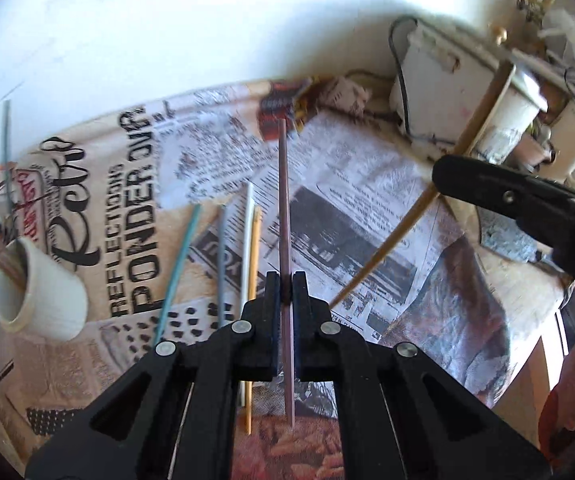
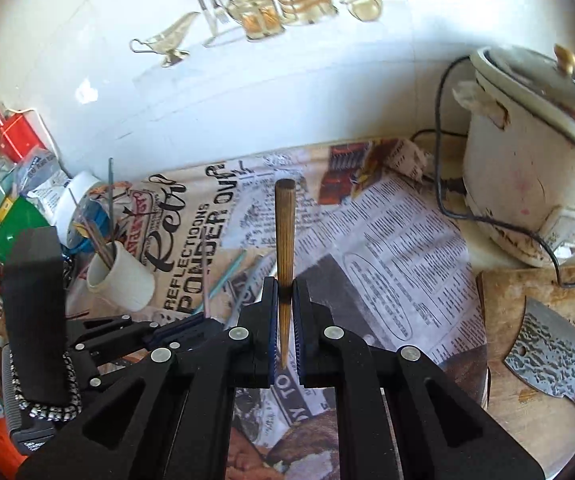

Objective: Organize utensils
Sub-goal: 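Lift both chopsticks and carry them over the white cup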

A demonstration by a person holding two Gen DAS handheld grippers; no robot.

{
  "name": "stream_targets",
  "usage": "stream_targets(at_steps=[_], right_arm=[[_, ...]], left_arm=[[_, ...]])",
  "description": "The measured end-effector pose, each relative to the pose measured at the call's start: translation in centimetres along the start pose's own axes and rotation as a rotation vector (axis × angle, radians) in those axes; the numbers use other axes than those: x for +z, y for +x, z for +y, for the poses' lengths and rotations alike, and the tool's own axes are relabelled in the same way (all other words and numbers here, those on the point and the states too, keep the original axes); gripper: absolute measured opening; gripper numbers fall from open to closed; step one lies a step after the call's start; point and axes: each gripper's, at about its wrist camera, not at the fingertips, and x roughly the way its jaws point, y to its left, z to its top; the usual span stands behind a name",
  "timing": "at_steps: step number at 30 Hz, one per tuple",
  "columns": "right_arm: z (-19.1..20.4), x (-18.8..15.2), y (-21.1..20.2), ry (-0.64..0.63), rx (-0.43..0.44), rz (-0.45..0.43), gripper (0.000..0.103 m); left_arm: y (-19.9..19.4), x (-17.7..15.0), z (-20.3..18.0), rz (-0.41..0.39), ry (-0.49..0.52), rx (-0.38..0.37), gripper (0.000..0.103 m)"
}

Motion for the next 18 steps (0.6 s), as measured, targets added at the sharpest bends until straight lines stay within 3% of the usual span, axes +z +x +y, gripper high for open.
stream_targets(at_steps=[10, 18], right_arm=[[4.8, 2.2, -1.9, -0.080, 0.021, -0.082, 0.007], [9.4, 4.2, -3.0, -0.133, 0.046, -0.145, 0.007]], left_arm=[[-7.2, -0.5, 2.4, -0.142, -0.010, 0.004, 0.003], [-12.3, 0.0, 5.9, -0.261, -0.025, 0.067, 0.003]])
